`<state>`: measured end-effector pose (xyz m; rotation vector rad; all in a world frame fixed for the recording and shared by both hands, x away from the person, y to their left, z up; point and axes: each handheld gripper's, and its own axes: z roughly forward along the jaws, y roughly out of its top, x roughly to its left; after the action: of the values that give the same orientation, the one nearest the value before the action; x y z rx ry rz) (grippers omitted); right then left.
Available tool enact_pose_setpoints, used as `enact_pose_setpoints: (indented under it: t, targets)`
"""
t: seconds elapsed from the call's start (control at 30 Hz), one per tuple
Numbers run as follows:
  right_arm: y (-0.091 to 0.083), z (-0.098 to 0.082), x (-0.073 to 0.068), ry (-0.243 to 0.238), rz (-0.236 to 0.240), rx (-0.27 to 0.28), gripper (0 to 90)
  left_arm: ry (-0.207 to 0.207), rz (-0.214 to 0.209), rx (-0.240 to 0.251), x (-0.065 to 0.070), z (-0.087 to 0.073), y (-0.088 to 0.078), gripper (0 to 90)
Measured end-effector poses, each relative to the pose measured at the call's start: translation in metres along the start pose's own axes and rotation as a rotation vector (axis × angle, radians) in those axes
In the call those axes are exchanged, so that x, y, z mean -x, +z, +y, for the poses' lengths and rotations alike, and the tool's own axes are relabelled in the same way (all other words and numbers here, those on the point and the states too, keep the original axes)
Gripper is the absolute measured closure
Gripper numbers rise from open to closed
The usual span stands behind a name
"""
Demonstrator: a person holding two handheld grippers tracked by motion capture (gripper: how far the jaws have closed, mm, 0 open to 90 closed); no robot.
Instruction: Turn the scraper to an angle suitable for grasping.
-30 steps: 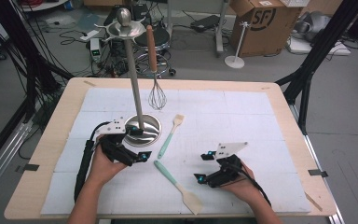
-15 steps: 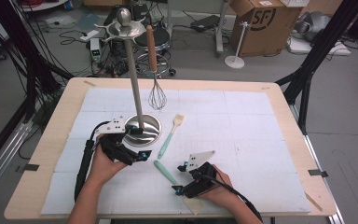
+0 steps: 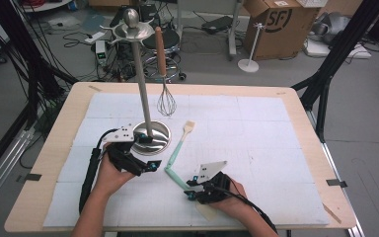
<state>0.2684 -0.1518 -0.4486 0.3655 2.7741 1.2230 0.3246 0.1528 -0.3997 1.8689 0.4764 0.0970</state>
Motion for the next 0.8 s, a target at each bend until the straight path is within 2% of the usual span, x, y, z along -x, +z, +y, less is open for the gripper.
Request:
enact_pose_setpoints:
  t: [0.1, 0.37, 0.63, 0.8]
  targets:
    - [-0.004, -0.001, 0.001, 0.000, 0.007, -0.013, 72.7, 0.000, -0.001, -0.003, 0.000, 0.000, 0.000, 4.5]
    - [-0.023, -0.013, 0.008, 0.013, -0.007, -0.057, 76.7, 0.002, -0.004, -0.004, 0.000, 0.000, 0.001, 4.5]
    - [-0.049, -0.032, 0.019, 0.059, -0.063, -0.085, 78.9, 0.001, -0.004, -0.003, 0.000, 0.000, 0.002, 4.5]
    - [-0.063, -0.044, 0.032, 0.117, -0.115, -0.079, 78.9, 0.000, -0.004, 0.001, -0.001, 0.000, 0.002, 4.5]
